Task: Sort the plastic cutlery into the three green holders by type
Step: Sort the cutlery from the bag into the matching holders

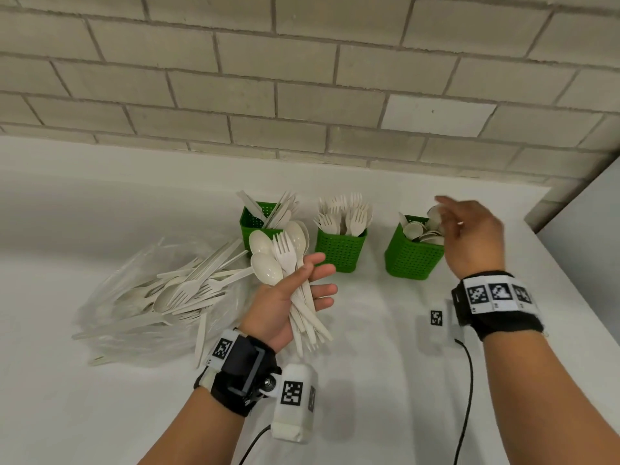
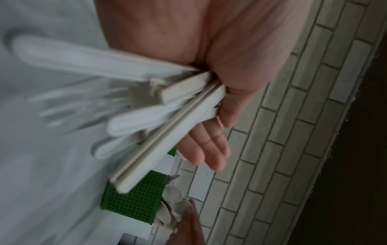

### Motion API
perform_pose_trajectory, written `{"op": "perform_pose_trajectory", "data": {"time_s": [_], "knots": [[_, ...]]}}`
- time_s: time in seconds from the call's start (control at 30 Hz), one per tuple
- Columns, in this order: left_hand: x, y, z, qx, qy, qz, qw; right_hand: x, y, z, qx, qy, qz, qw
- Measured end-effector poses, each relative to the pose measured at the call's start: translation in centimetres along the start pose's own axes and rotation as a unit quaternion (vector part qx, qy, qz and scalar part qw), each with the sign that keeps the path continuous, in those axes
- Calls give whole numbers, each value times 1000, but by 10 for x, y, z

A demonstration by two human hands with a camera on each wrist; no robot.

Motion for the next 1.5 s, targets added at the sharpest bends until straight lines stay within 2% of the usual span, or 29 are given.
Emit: {"op": "perform_pose_trajectory", "data": {"time_s": [0.07, 0.13, 0.2, 0.27, 0.33, 0.4, 0.47, 0.63, 0.8, 0.83, 0.87, 0.93, 1.0, 1.07, 1.13, 1.2, 1.27, 1.37, 1.5], "knots": [[2, 3, -2, -8, 1, 5, 1000, 1, 11, -8, -36, 20, -101, 994], [3, 4, -3, -15, -1, 13, 1000, -11, 11, -11, -16, 57, -128, 990], [4, 4, -5, -23, -3, 25, 999, -37, 6, -11, 15, 48, -65, 997], [4, 6, -7, -34, -8, 38, 999, -69, 6, -12, -29, 51, 94, 994], [2, 9, -9, -54, -15, 51, 997, -101, 11, -18, -148, 79, 225, 960], [1, 12, -12, -78, -22, 66, 994, -122, 20, -29, -266, 88, 281, 918], [0, 13, -14, -94, -28, 83, 992, -132, 30, -40, -330, 91, 326, 881], [1, 6, -15, -83, -15, 75, 994, -128, 41, -51, -314, 144, 401, 848], [-1, -1, -15, -82, -2, 66, 994, -125, 41, -58, -369, 178, 492, 768], [-2, -2, -15, -83, -1, 69, 994, -125, 40, -58, -376, 177, 493, 765], [-2, -2, -15, -83, -1, 73, 994, -124, 40, -58, -372, 171, 481, 775], [-4, -1, -14, -81, -6, 83, 993, -123, 41, -54, -324, 158, 430, 828], [-5, 0, -14, -81, -12, 86, 993, -118, 41, -44, -226, 150, 365, 890], [-5, 0, -15, -78, -16, 83, 993, -106, 37, -29, -109, 157, 310, 931], [-3, -1, -14, -58, -12, 81, 995, -89, 28, -14, -11, 190, 291, 938], [1, -5, -10, -33, -1, 85, 996, -79, 19, -5, 27, 238, 325, 915], [4, -7, -7, -17, 4, 93, 995, -83, 13, -3, -10, 228, 359, 905], [5, -1, -5, -23, -6, 103, 994, -106, 14, -12, -133, 149, 366, 909], [3, 10, -7, -59, -29, 112, 992, -125, 30, -33, -203, 70, 269, 939]]}}
Point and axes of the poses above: each hand's wrist, its own z-axis towards the middle knuckle, its own y-axis out of the palm, x = y × z, the point moved 3 cm from there along z, towards the middle knuckle, and after that the axes turned 11 degrees about x, right-handed, at the moved point
